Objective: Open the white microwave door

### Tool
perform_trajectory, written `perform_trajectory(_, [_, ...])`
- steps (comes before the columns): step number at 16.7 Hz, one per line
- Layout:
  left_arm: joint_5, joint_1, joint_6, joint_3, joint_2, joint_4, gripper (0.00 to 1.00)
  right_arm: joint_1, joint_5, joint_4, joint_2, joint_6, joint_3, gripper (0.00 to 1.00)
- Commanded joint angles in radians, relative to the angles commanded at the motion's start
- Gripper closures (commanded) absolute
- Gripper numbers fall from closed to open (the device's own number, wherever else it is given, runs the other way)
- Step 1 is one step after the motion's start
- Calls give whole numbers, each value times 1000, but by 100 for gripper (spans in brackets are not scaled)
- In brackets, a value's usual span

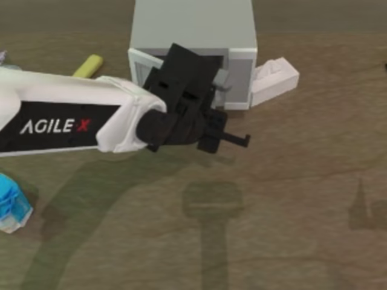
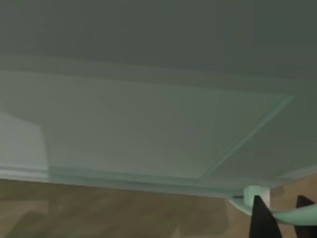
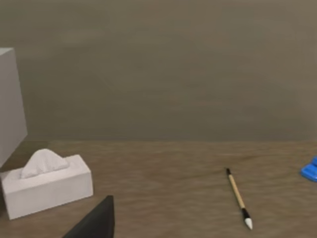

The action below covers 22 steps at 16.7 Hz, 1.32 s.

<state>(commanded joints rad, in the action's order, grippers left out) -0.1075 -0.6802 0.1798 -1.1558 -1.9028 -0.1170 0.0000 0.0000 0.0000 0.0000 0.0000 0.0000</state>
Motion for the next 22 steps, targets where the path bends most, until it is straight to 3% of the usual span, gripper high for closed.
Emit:
perform_trajectory(6, [27,21,-47,36,25,15,100,0,0,0,0,0,0,0])
perform_trajectory(22, [27,21,-47,36,25,15,100,0,0,0,0,0,0,0])
